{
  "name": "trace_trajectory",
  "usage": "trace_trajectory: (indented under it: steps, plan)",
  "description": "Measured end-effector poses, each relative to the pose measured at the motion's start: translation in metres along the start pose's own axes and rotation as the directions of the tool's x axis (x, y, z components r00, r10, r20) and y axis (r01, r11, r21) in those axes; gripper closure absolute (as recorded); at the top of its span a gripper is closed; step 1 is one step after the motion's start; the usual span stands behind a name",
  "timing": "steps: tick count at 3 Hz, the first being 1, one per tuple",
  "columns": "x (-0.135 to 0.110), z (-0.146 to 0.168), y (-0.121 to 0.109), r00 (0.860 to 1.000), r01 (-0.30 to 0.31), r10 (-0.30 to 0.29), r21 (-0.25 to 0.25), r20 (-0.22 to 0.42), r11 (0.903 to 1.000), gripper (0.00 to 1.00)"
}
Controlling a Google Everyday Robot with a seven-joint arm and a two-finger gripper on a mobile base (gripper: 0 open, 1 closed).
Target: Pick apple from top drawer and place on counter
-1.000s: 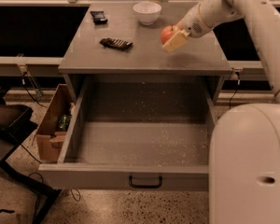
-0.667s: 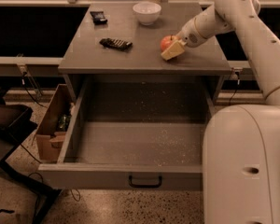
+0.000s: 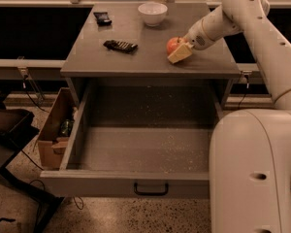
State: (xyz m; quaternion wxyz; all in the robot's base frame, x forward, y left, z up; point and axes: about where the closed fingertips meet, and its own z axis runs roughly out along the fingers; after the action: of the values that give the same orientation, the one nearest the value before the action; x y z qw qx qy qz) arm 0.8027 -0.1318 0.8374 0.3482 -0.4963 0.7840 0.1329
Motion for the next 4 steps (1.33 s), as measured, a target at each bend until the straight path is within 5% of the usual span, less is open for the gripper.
trace_trajectory:
  steps: [2, 3, 4]
  plan:
    - [0.0, 0.0001, 0.0, 1.0, 0.0, 0.0, 0.0, 0.0, 1.0, 0.11]
    - [0.0, 0.0001, 0.0, 1.0, 0.0, 0.0, 0.0, 0.0, 1.0, 0.0]
    - [-0.0002, -0.0001, 0.0001, 1.0, 0.001, -0.001, 0.0, 0.0, 1.0, 0.0]
